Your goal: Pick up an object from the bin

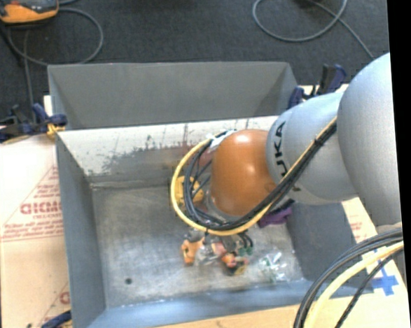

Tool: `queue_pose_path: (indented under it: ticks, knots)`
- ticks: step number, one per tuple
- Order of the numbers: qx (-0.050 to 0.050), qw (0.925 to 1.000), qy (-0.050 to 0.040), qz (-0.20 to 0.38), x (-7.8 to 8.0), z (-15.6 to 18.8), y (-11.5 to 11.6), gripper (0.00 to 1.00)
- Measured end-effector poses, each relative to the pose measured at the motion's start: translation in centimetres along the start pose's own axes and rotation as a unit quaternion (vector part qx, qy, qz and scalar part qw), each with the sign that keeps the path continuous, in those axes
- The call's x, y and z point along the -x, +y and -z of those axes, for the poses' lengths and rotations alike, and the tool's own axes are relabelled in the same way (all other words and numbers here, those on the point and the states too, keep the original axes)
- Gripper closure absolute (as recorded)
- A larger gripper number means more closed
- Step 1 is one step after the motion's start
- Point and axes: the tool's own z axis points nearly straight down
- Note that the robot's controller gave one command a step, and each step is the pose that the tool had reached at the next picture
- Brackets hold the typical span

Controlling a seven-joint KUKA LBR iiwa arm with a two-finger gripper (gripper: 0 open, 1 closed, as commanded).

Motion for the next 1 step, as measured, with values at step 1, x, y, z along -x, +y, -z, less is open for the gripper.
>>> queue_pose_path:
  ticks: [1]
  knots:
    - [-0.001,0.9998,-0.0089,0.019,0.43,16.23,0.08,1.00]
